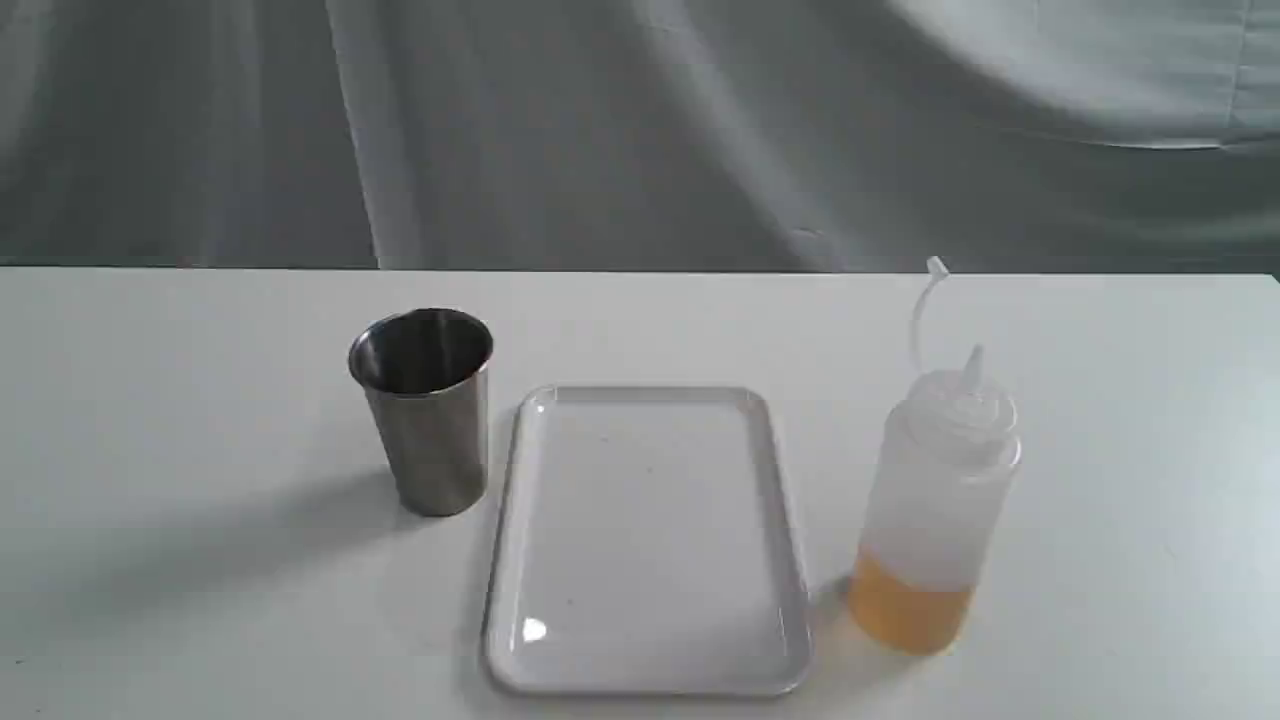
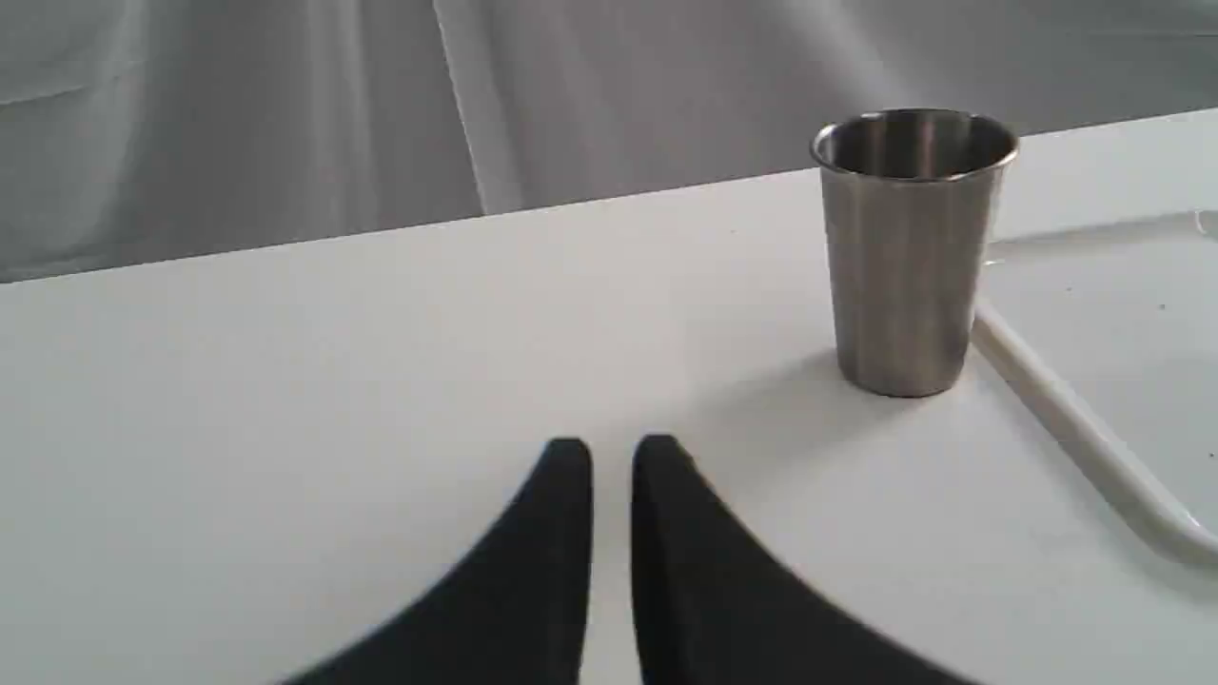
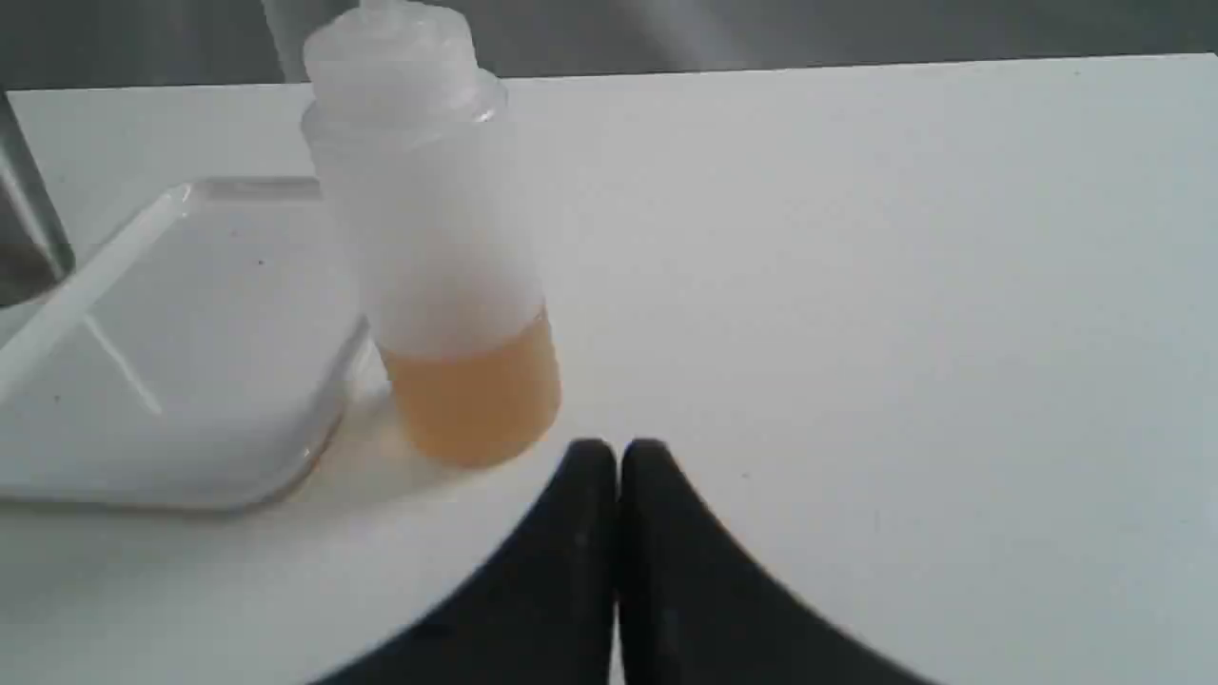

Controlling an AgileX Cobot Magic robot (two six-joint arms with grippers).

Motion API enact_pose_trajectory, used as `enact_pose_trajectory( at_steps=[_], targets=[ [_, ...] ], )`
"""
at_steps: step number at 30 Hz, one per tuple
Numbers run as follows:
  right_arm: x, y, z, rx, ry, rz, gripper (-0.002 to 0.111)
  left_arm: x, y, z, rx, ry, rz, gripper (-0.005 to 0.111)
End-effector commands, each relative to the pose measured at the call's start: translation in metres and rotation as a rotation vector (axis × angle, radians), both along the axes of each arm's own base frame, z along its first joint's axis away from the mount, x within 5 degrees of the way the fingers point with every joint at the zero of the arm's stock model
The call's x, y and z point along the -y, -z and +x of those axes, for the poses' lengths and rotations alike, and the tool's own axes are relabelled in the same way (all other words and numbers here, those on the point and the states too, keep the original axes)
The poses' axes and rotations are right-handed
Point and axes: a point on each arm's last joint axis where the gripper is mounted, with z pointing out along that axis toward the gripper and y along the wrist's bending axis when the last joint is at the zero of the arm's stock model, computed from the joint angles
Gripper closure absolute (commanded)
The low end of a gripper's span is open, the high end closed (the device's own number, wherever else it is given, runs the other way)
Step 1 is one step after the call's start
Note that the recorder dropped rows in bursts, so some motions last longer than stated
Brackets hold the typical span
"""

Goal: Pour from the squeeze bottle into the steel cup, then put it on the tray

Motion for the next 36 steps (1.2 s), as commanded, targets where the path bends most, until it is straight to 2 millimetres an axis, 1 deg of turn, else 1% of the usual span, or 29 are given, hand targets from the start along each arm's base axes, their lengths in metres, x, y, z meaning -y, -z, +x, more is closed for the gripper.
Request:
enact_pose_trajectory(
  at_steps=[1, 4, 7, 10, 13, 18, 21, 23, 27, 29, 36],
  targets=[
    [0.0, -0.024, -0.004, 0.047, 0.009, 0.018, 0.108, 0.0, 0.001, 0.0, 0.007, 0.003, -0.002, 0.098],
    [0.001, -0.05, -0.011, 0.097, 0.012, 0.022, 0.108, 0.0, 0.001, 0.0, 0.007, 0.003, -0.002, 0.098],
    [0.001, -0.07, -0.012, 0.093, 0.018, 0.011, 0.108, 0.0, 0.001, 0.0, 0.007, 0.003, -0.002, 0.098],
    [0.002, -0.086, -0.007, 0.012, 0.026, 0.008, 0.108, 0.0, 0.001, 0.0, 0.007, 0.003, -0.002, 0.098],
    [0.002, -0.1, 0.004, -0.089, 0.033, 0.006, 0.108, 0.0, 0.001, 0.0, 0.007, 0.003, -0.002, 0.098],
    [0.002, -0.13, 0.037, -0.161, 0.033, 0.0, 0.108, 0.0, 0.001, 0.0, 0.007, 0.003, -0.002, 0.098],
    [0.0, -0.139, 0.062, -0.226, 0.028, 0.024, 0.108, 0.0, 0.001, 0.0, 0.007, 0.003, -0.002, 0.098],
    [-0.002, -0.141, 0.078, -0.271, 0.022, 0.029, 0.108, 0.0, 0.001, 0.0, 0.007, 0.003, -0.002, 0.098],
    [-0.009, -0.14, 0.099, -0.306, -0.023, 0.019, 0.108, 0.0, 0.001, 0.0, 0.007, 0.003, -0.002, 0.098],
    [-0.016, -0.141, 0.108, -0.27, -0.066, 0.016, 0.108, 0.0, 0.001, 0.0, 0.007, 0.003, -0.002, 0.098],
    [-0.036, -0.142, 0.125, -0.175, -0.178, -0.026, 0.108, 0.0, 0.001, 0.0, 0.007, 0.003, -0.002, 0.098]
  ],
)
